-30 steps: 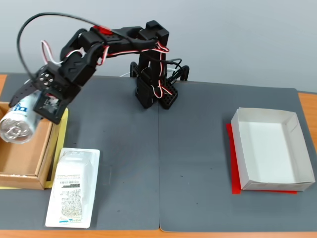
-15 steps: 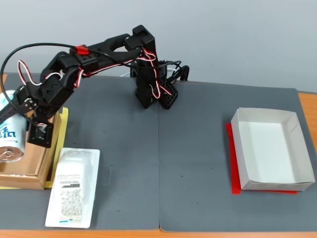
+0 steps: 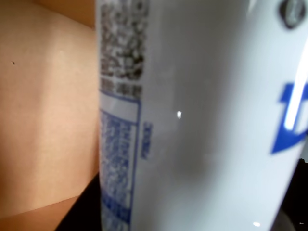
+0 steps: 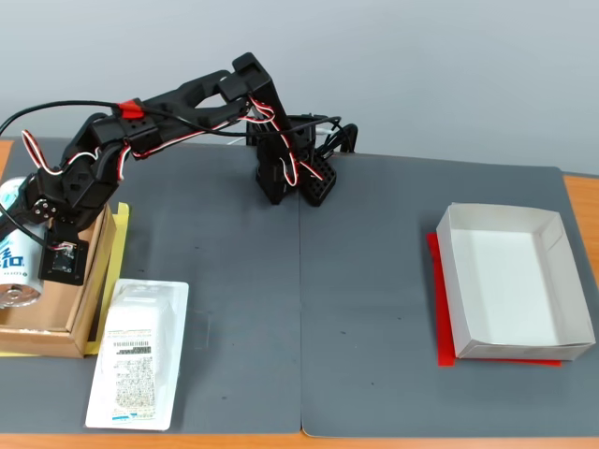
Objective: Pick the can and put it in the brown box
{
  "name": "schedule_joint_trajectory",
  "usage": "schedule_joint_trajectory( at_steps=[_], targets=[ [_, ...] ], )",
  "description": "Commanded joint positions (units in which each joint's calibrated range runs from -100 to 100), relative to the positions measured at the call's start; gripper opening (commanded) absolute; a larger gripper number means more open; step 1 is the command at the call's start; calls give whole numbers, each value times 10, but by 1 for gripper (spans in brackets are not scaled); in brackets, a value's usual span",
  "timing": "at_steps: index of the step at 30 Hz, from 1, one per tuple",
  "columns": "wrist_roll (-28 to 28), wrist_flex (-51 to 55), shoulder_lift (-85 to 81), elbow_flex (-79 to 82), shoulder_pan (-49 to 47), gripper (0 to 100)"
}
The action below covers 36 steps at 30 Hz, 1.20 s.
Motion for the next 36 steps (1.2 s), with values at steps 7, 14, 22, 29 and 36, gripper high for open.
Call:
schedule_joint_trajectory(
  at_steps=[7, 14, 22, 29, 36],
  targets=[
    [-2, -3, -3, -31, 1, 32],
    [1, -2, -4, -31, 1, 44],
    [-2, 5, -29, -22, -6, 32],
    [-9, 148, -108, -22, -39, 8],
    [-132, 208, -214, -22, -72, 1]
  ],
)
